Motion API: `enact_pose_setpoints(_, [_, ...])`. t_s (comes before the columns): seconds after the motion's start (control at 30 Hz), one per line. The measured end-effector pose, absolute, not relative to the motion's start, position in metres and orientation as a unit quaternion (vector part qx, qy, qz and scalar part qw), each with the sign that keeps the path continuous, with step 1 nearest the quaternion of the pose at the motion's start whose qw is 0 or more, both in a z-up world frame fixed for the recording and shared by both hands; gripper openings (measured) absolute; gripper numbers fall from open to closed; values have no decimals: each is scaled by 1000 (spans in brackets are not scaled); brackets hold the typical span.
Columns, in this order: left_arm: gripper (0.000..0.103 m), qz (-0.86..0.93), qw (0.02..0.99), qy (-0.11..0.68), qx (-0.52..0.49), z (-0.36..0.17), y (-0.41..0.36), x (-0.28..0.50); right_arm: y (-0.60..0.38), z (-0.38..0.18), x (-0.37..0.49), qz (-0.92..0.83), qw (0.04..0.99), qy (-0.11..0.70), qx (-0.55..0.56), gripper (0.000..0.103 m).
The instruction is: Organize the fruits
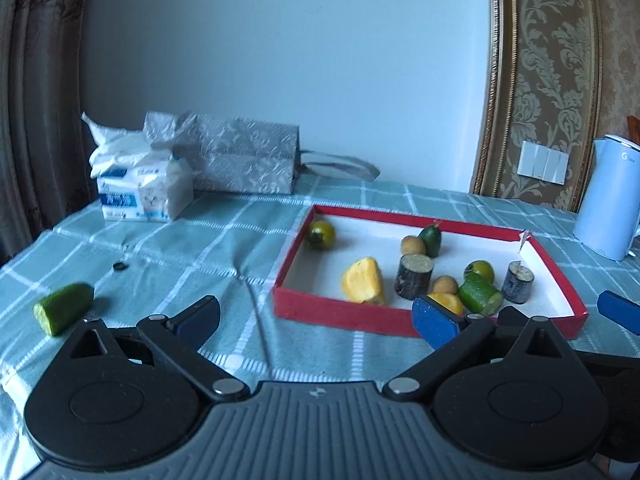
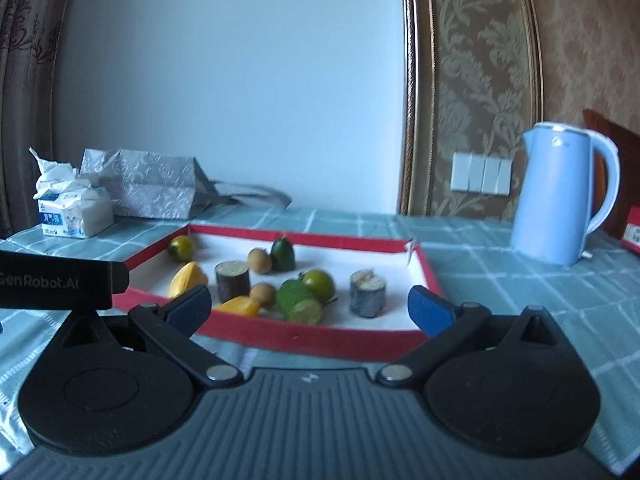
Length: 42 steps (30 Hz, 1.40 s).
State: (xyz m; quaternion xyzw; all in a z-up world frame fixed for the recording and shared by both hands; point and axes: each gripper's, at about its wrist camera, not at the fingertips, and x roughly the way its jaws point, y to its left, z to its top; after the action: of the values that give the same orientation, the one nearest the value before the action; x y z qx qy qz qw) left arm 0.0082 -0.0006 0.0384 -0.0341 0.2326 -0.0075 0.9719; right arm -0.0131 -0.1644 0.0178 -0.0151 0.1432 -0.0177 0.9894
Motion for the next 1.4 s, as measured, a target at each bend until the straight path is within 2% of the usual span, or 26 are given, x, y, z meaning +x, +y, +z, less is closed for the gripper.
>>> enact_pose_setpoints(0.27, [103, -3, 969, 240, -57, 32, 14, 10, -153, 13, -4, -5, 986, 168, -2, 103])
enact_pose_setpoints(1.13, [103, 10, 968, 241, -63, 27, 21, 10, -143, 9, 1, 24, 984, 178, -14, 103])
enact_pose_setpoints(1.4, [103, 34, 967, 250, -40, 26, 15, 11, -142, 9, 1, 28, 983, 181, -17, 103])
